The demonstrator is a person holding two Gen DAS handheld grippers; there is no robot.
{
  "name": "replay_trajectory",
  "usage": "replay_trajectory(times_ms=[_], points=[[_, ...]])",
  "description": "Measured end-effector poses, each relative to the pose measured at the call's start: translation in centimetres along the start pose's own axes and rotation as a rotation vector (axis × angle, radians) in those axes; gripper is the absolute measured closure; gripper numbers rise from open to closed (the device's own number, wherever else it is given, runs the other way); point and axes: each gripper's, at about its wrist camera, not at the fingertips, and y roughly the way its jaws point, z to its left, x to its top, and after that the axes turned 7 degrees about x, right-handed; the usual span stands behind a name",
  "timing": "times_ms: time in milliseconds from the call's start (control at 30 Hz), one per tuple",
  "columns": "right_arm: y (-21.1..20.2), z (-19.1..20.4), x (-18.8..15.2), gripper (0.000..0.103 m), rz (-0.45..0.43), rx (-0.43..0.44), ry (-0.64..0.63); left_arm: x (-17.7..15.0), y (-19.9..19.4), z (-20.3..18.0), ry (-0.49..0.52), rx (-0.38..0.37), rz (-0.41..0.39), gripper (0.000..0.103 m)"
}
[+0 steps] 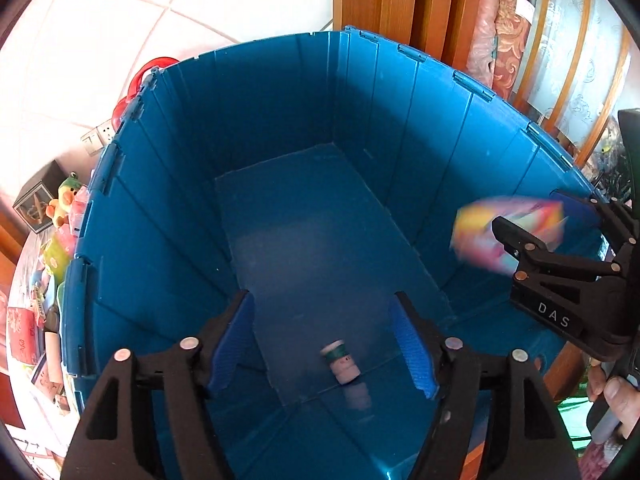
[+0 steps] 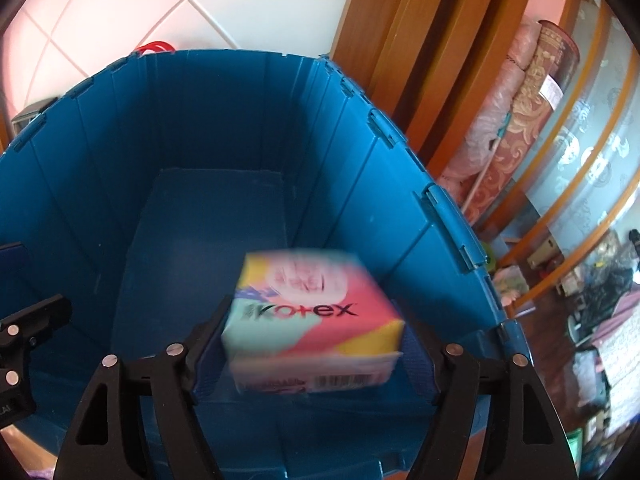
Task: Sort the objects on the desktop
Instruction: 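Open the left tool over the crate while the right tool drops the Kotex pack, then move both tools back over the pile of items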
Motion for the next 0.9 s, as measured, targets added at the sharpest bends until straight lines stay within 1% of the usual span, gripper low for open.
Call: replay_trajectory(times_ms=[33,67,167,200,233,433,600,700,800,867,900], points=[[-0.1,-0.1,0.0,0.025,-0.005,-0.001,0.006,0.0,-0.1,0.0,0.001,0.0,-0.002,0.028],[-0.2,-0.2,0.0,0.019,-0.01,0.002,0.012,0.0,-0.2,0.0,0.003,-0.001,-0.007,0.027],[-1.0,-0.4,0.0,0.008,-0.036,0.008,0.022,0.1,-0.6,0.0,0.006,-0.004,-0.022,0.027],[-1.4,-0.5,0.0,0.006,-0.045,0.008,0.023,0.1,-0.7,0.0,0.006,-0.004,-0.028,0.027],[-1.9,-0.5,0.0,0.001,-0.058,0.006,0.025,0.1,-0.9,0.1,0.007,-0.002,-0.035,0.027],[-4.7,-0.5,-0.1,0.0,-0.115,0.003,0.046,-0.3,-2.6,0.8,0.001,0.0,-0.084,0.026],[-7.1,0.1,-0.4,0.0,-0.167,0.016,0.052,-0.9,-4.8,2.3,-0.008,0.0,-0.154,0.026],[-8.5,1.3,-0.4,0.0,-0.194,0.031,0.055,-1.3,-6.6,3.8,-0.015,-0.002,-0.211,0.026],[-9.6,3.4,-0.4,0.0,-0.226,0.06,0.055,-2.3,-8.5,5.9,-0.011,0.019,-0.273,0.026],[-10.4,5.3,-0.3,0.0,-0.254,0.081,0.05,-3.1,-9.5,8.0,-0.021,0.041,-0.3,0.023],[-10.7,6.2,-0.2,0.0,-0.262,0.092,0.051,-3.5,-9.9,9.3,-0.037,0.048,-0.308,0.019]])
